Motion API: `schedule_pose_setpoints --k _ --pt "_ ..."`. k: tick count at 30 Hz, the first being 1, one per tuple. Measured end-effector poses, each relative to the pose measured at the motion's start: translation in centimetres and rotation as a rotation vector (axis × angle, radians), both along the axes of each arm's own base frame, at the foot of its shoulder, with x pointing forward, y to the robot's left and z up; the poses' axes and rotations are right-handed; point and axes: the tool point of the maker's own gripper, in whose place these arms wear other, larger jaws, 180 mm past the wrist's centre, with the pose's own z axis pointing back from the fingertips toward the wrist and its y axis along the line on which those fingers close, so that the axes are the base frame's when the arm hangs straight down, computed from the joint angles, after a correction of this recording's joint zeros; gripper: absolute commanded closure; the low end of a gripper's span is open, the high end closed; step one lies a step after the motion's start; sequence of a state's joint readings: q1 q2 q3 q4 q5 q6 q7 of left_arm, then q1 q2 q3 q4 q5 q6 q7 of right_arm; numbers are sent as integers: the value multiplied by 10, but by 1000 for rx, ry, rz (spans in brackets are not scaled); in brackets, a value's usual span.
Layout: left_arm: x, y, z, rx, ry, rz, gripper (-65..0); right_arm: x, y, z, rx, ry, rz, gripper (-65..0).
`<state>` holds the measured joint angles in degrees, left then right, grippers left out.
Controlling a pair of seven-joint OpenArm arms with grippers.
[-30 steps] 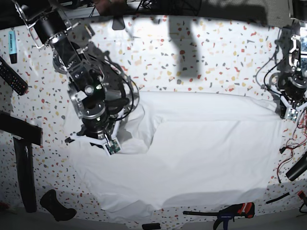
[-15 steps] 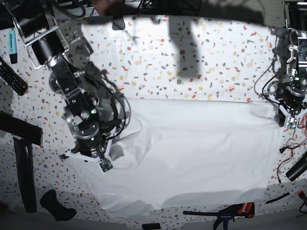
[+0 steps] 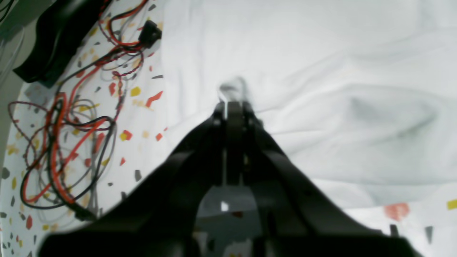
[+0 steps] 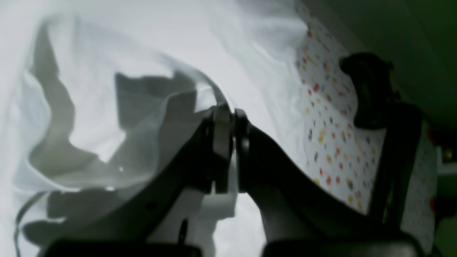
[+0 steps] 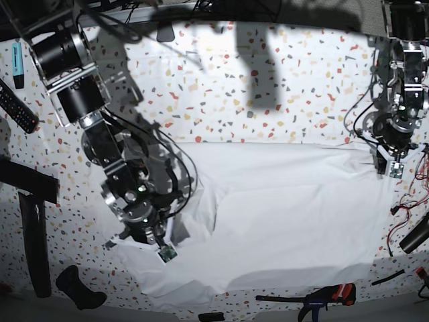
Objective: Fold the T-shirt properly
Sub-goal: 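Drag the grasped shoulder edge with the right gripper across the shirt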
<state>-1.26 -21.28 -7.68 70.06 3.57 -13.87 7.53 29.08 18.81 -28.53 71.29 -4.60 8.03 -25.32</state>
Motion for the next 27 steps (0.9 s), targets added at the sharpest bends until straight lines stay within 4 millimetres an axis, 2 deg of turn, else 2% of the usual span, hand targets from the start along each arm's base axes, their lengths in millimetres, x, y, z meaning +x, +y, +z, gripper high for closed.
schedule_pose_setpoints --k 4,9,13,17,21,27 --pt "0 0 0 -2 -1 2 0 11 17 1 31 -2 14 0" --pt "0 0 0 -1 -1 2 0 17 24 -16 -16 -11 35 0" --pt "0 0 0 0 -1 1 0 19 19 -22 -36 -8 32 0" --pt "3 -2 6 -3 -40 -12 0 26 9 -11 -29 -54 -46 0" --pt "4 -2 8 -4 -48 -14 0 27 -6 -9 -32 -71 -126 0" --pt "3 0 6 55 -32 -31 0 28 -6 -8 -30 -73 -128 0"
